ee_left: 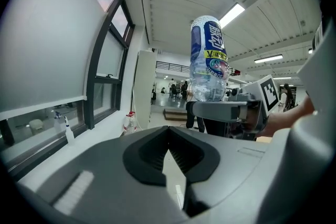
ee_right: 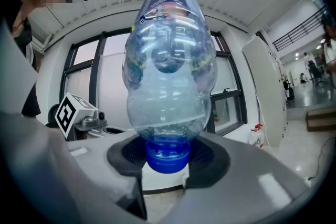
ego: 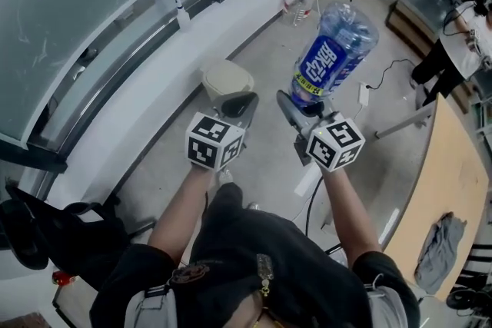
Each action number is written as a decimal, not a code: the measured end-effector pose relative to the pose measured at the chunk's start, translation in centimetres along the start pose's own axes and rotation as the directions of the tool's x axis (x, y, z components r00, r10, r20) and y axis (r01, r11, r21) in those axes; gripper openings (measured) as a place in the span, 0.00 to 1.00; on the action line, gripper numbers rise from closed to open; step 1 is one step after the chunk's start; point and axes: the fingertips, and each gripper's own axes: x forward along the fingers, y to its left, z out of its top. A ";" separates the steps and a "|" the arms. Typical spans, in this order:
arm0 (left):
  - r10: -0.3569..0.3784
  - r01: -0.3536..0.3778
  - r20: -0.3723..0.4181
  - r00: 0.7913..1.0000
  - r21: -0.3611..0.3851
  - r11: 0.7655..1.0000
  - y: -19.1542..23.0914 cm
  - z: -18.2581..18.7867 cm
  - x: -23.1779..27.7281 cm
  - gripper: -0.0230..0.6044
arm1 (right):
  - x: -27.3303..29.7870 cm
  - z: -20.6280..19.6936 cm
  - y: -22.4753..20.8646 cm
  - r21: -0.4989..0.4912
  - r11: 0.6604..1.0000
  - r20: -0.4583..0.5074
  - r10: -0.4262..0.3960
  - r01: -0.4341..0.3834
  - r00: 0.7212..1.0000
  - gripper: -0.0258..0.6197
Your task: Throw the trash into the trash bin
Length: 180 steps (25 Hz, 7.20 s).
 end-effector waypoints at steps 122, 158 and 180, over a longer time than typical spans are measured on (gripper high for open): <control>0.291 -0.527 -0.534 0.794 -0.365 0.768 39.8 -44.8 26.2 0.04 | 36.2 -54.1 -23.2 -0.006 0.964 -0.930 0.093 -0.267 0.356 0.31; 0.223 -0.317 -0.384 0.896 -0.203 0.926 52.7 -32.0 27.0 0.04 | 41.0 -41.1 -20.9 0.142 0.967 -0.549 0.256 -0.213 0.796 0.04; 0.145 -0.323 -0.573 0.806 -0.220 0.921 40.8 -44.0 32.7 0.04 | 36.0 -48.7 -26.1 0.254 0.963 -0.617 0.230 -0.086 0.753 0.04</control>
